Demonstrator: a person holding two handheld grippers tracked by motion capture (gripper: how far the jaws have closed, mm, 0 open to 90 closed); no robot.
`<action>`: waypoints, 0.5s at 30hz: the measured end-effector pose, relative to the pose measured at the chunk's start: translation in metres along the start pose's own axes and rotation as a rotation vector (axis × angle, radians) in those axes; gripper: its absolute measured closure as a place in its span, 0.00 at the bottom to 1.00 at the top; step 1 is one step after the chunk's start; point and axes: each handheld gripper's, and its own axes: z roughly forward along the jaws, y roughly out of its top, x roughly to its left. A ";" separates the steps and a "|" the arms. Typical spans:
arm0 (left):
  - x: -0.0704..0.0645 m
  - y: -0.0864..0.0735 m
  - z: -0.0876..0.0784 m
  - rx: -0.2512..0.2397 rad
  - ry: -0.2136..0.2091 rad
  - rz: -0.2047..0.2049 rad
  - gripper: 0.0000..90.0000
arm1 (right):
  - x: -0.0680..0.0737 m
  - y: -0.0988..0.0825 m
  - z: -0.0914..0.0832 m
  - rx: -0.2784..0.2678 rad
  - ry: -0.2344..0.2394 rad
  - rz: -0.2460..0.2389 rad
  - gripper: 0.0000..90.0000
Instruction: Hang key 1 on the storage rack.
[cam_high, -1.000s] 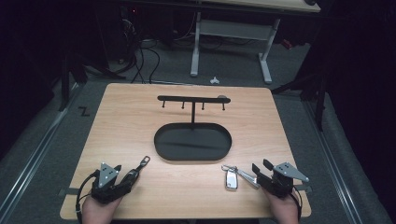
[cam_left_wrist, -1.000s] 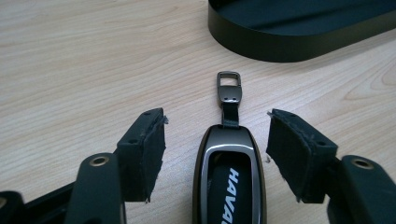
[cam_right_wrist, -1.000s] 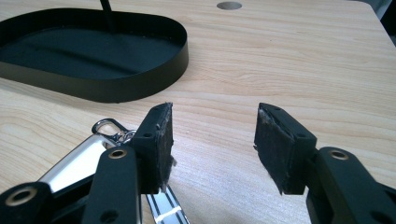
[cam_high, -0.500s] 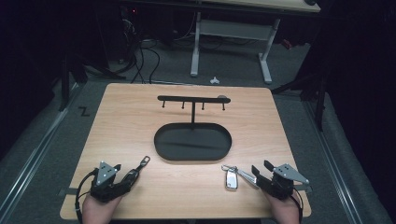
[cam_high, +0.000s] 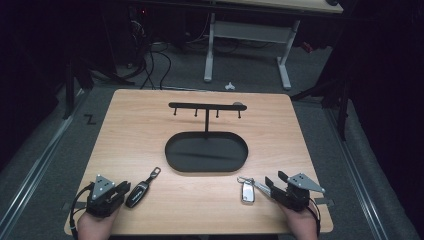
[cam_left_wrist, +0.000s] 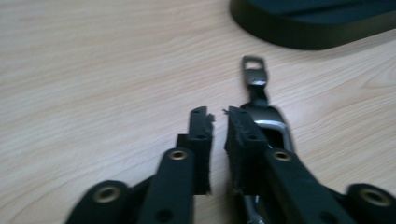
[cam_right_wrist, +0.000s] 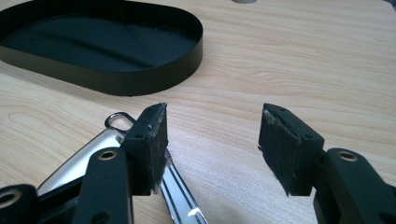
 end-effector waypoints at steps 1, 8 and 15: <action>0.000 -0.001 0.001 0.010 0.002 0.001 0.96 | 0.000 0.000 0.001 0.001 0.000 0.002 0.47; -0.022 0.002 0.017 0.084 -0.046 0.095 1.00 | 0.001 0.000 0.002 0.006 0.006 -0.002 0.47; -0.066 0.008 0.031 0.103 -0.111 0.217 0.99 | 0.001 0.000 0.002 0.014 0.007 0.003 0.47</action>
